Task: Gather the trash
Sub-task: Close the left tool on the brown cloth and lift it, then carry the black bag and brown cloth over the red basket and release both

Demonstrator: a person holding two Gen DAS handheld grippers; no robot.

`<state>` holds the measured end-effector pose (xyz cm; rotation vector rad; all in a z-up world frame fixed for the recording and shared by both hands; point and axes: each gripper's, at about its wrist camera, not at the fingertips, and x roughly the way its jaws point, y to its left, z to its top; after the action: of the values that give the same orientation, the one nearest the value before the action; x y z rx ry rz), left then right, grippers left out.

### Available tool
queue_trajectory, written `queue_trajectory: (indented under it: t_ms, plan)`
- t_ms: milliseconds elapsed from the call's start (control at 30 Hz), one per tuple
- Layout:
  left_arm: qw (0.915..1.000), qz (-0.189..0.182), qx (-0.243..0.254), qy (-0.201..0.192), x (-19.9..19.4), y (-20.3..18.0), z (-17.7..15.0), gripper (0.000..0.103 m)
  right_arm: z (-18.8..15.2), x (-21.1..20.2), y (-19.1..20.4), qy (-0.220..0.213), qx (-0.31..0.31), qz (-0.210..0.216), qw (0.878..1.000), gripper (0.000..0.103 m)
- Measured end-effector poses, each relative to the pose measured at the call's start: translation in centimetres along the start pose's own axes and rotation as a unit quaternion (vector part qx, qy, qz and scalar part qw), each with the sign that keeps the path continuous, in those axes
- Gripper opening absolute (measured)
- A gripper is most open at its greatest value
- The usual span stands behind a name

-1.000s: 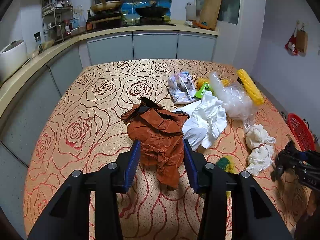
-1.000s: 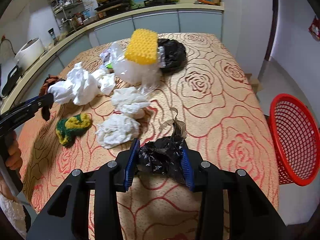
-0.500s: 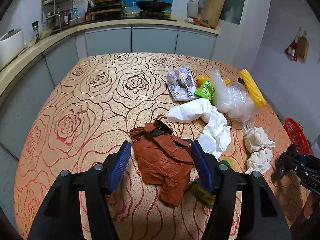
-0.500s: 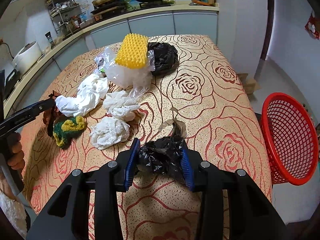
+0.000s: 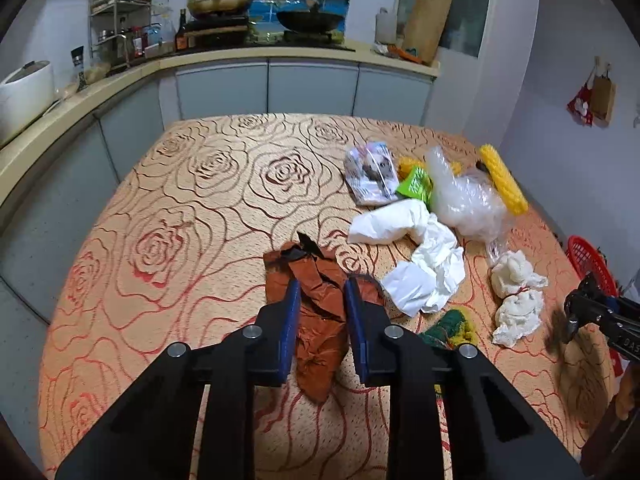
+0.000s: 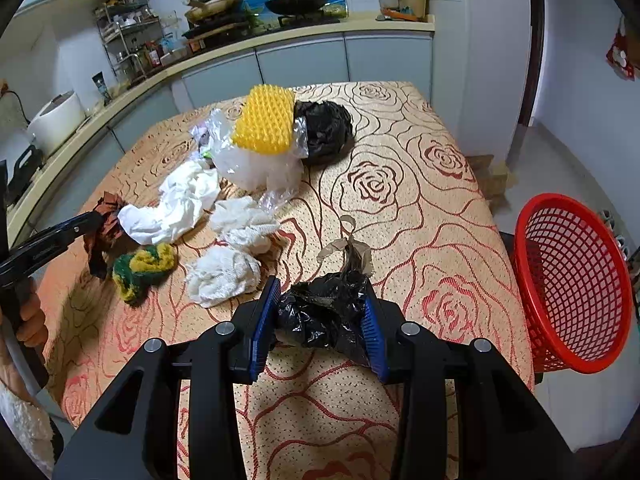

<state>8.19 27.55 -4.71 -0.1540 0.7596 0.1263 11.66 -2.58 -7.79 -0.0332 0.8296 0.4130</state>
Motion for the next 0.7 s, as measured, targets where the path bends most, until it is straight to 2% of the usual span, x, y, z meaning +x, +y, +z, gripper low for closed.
queue_trajectory:
  t_ms: [167, 400, 700]
  plan:
    - [0.9998, -0.006, -0.002, -0.021, -1.9, 0.1, 0.1, 0.020, 0.1, -0.8, -0.1, -0.010, 0.004, -0.003, 1.000, 0.038]
    - [0.9977, -0.024, 0.017, -0.062, -5.0, -1.7, 1.1, 0.020, 0.6, -1.7, -1.4, -0.027, 0.022, -0.008, 0.999, 0.038]
    - [0.9915, -0.082, 0.067, -0.076, -5.1, -7.7, 3.1, 0.020, 1.3, -3.6, -4.1, -0.055, 0.045, -0.027, 0.997, 0.038]
